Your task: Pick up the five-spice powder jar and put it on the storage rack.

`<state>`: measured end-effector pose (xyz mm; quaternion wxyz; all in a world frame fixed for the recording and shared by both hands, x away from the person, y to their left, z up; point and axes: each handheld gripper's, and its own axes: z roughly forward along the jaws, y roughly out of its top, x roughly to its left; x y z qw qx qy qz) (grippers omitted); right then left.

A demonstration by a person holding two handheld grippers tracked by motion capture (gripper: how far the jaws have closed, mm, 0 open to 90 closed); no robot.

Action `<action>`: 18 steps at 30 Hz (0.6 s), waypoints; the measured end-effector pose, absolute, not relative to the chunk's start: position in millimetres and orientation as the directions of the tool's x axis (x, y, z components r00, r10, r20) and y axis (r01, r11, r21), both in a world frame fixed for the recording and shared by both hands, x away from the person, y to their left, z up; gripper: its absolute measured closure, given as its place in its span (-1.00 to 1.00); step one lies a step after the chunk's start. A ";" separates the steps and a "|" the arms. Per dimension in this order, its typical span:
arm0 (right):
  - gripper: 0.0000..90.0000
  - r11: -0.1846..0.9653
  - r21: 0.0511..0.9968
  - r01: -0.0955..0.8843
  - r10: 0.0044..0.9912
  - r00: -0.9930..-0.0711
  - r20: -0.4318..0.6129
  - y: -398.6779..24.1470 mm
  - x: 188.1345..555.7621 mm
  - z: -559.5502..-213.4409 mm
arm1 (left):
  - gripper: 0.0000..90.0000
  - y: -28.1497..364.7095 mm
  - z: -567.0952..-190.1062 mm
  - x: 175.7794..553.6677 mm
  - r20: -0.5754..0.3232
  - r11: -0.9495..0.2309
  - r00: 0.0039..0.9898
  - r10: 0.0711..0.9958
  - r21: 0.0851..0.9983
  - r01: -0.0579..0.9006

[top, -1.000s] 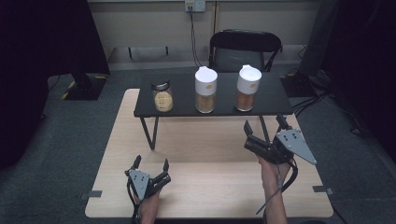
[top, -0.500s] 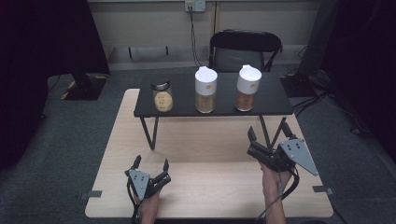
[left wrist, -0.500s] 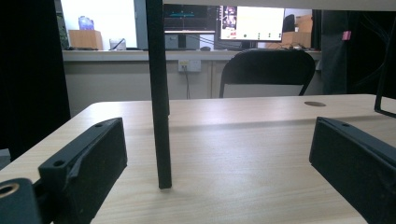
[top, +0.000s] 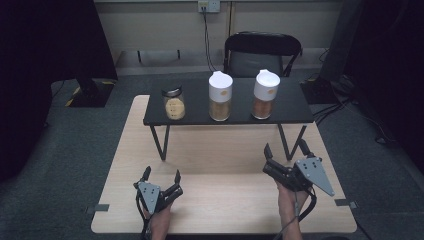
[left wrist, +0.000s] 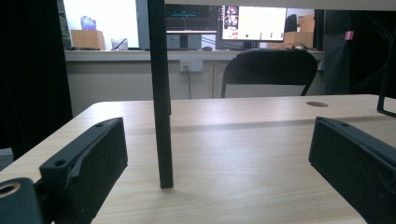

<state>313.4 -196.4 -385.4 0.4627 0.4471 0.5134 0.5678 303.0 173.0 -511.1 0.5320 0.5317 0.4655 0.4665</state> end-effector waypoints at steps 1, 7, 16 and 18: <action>-1.00 -0.043 0.997 -0.069 0.985 -0.172 0.030 -196.2 313.2 -386.9 | -0.91 173.0 -511.1 303.0 0.001 0.000 0.131 0.991 1.000 -0.002; -1.00 -0.038 0.997 -0.071 0.985 -0.172 0.026 -196.6 316.0 -396.7 | -0.91 173.0 -511.1 303.0 0.001 0.000 0.131 0.991 1.000 -0.001; -1.00 0.000 0.998 -0.066 0.986 -0.168 -0.011 -194.0 316.9 -409.7 | -0.91 173.0 -511.2 303.0 0.001 0.000 0.132 0.991 1.000 -0.002; -1.00 -0.003 0.997 -0.073 0.985 -0.174 -0.010 -193.9 316.2 -412.9 | -0.91 172.9 -511.2 303.0 0.000 0.000 0.132 0.991 1.000 -0.002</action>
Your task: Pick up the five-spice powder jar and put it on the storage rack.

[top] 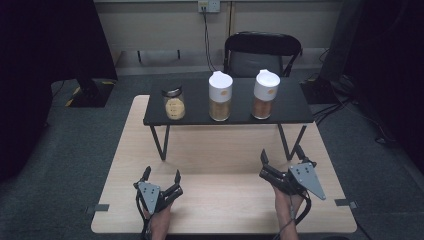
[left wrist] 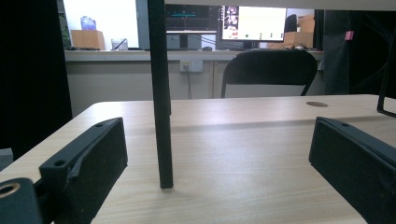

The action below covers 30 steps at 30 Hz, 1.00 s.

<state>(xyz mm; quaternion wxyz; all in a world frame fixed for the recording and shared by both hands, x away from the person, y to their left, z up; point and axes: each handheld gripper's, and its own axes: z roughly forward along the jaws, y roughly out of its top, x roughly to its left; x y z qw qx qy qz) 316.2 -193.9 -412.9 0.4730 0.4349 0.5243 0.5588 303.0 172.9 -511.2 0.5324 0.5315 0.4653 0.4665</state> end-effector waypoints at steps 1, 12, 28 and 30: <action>-1.00 -0.001 0.998 -0.070 0.985 -0.172 -0.012 -193.7 315.9 -414.4 | -0.91 172.9 -511.2 303.0 0.001 0.000 0.132 0.991 1.000 -0.002; -0.97 -0.017 0.999 -0.048 0.987 -0.162 0.009 -192.9 314.9 -435.5 | -0.92 173.0 -511.2 303.0 0.001 0.000 0.132 0.991 1.000 -0.002; -0.97 -0.010 1.000 -0.025 0.986 -0.164 0.006 -192.1 314.5 -460.7 | -0.92 173.0 -511.1 303.0 0.001 -0.001 0.133 0.991 1.000 -0.002; -0.97 -0.005 1.000 -0.026 0.987 -0.163 0.001 -192.4 314.2 -462.6 | -0.92 173.0 -511.1 303.0 0.001 0.000 0.133 0.991 1.000 -0.002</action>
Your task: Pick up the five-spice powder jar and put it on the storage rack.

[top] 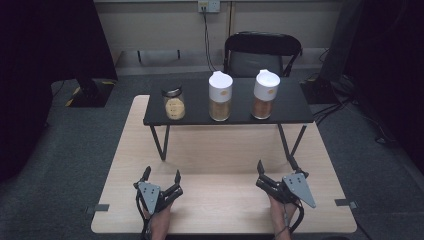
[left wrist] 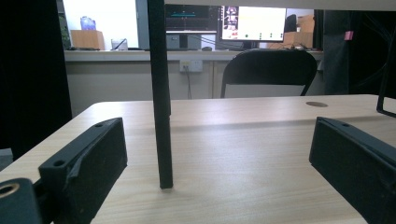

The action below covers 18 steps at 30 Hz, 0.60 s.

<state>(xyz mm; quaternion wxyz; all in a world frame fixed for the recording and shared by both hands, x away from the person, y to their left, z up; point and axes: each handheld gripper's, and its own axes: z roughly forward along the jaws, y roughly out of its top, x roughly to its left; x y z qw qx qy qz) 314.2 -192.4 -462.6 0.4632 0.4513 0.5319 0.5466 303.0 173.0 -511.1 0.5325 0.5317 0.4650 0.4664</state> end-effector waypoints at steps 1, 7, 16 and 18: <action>-0.97 0.001 1.000 -0.026 0.987 -0.163 -0.005 -192.4 314.1 -463.5 | -0.92 173.0 -511.2 303.0 0.001 0.000 0.133 0.991 1.000 -0.002; -0.97 0.000 1.000 -0.021 0.987 -0.161 -0.004 -192.8 314.4 -469.1 | -0.92 173.0 -511.1 303.0 0.001 0.000 0.133 0.991 1.000 -0.002; -0.97 0.002 1.000 -0.013 0.985 -0.171 -0.004 -190.4 315.1 -475.3 | -0.92 173.0 -511.2 303.0 0.001 0.000 0.133 0.991 1.000 -0.002; -0.97 0.002 1.000 -0.010 0.985 -0.172 -0.004 -190.7 315.6 -477.5 | -0.92 173.0 -511.2 303.0 0.001 0.000 0.133 0.991 1.000 -0.002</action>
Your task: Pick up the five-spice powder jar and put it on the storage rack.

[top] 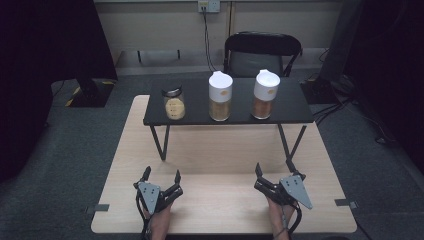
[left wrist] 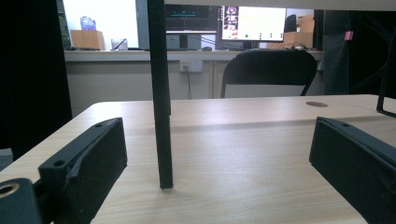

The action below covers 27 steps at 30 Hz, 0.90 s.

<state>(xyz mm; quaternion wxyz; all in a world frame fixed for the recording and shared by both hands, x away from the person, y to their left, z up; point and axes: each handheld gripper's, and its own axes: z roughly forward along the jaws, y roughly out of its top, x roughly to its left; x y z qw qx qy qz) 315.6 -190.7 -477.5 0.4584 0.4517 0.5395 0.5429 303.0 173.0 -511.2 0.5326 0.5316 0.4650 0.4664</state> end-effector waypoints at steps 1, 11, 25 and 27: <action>-0.97 0.000 1.000 -0.007 0.985 -0.171 -0.002 -190.8 315.7 -478.7 | -0.92 173.0 -511.2 302.9 0.001 -0.001 0.133 0.991 1.000 -0.003; -0.97 0.000 1.000 0.006 0.986 -0.165 0.001 -192.4 315.2 -487.3 | -0.92 173.0 -511.2 302.9 0.001 -0.001 0.133 0.991 1.000 -0.003; -0.97 -0.005 0.999 0.034 0.986 -0.165 0.010 -193.4 316.6 -497.4 | -0.92 173.1 -511.1 302.6 0.002 -0.002 0.135 0.991 1.000 -0.002; -0.97 -0.004 0.999 0.040 0.986 -0.165 0.011 -193.5 317.0 -499.9 | -0.92 173.1 -511.1 302.6 0.002 -0.002 0.135 0.991 1.000 -0.002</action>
